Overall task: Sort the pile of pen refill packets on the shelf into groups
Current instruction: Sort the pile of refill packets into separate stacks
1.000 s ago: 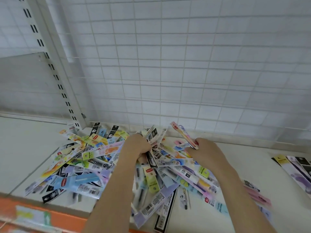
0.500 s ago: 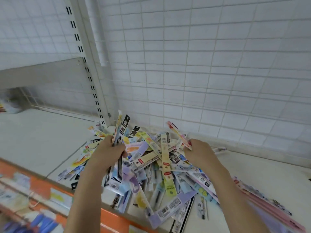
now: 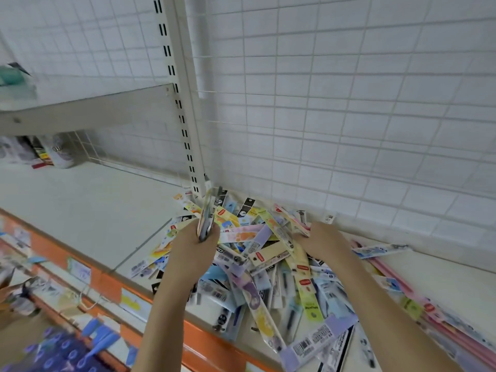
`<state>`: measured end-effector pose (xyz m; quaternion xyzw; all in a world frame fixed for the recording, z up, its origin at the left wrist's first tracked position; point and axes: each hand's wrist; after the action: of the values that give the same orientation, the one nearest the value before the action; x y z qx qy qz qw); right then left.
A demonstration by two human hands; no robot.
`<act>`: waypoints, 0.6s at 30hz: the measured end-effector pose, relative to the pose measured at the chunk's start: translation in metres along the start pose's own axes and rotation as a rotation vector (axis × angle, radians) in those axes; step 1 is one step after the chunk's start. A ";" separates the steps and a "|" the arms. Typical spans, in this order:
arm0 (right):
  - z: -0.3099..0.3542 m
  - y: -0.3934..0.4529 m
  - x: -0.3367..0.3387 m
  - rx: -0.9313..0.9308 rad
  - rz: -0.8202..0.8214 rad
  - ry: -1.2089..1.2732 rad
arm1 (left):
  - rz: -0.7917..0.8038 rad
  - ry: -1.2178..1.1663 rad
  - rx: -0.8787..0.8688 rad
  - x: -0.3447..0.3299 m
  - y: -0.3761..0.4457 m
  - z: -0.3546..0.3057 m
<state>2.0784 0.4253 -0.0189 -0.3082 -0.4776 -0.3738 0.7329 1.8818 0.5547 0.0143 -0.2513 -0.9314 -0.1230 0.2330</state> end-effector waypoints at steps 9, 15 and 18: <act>-0.014 -0.025 0.024 -0.025 -0.003 0.202 | 0.053 0.297 -0.176 -0.033 0.011 -0.005; -0.034 -0.055 0.048 -0.173 -0.124 0.600 | 0.096 0.271 -0.194 -0.050 0.012 -0.021; -0.037 -0.069 0.060 -0.194 -0.116 0.772 | 0.147 0.267 -0.205 -0.058 0.009 -0.024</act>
<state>2.0536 0.3439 0.0302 -0.1852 -0.1465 -0.5462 0.8037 1.9401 0.5295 0.0074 -0.3228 -0.8538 -0.2321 0.3360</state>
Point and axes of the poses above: each hand's wrist, its own y-axis towards the middle knuckle, its own x-axis out of the back of the hand, z = x × y, and after that the axes turned 4 degrees about -z, right-handed
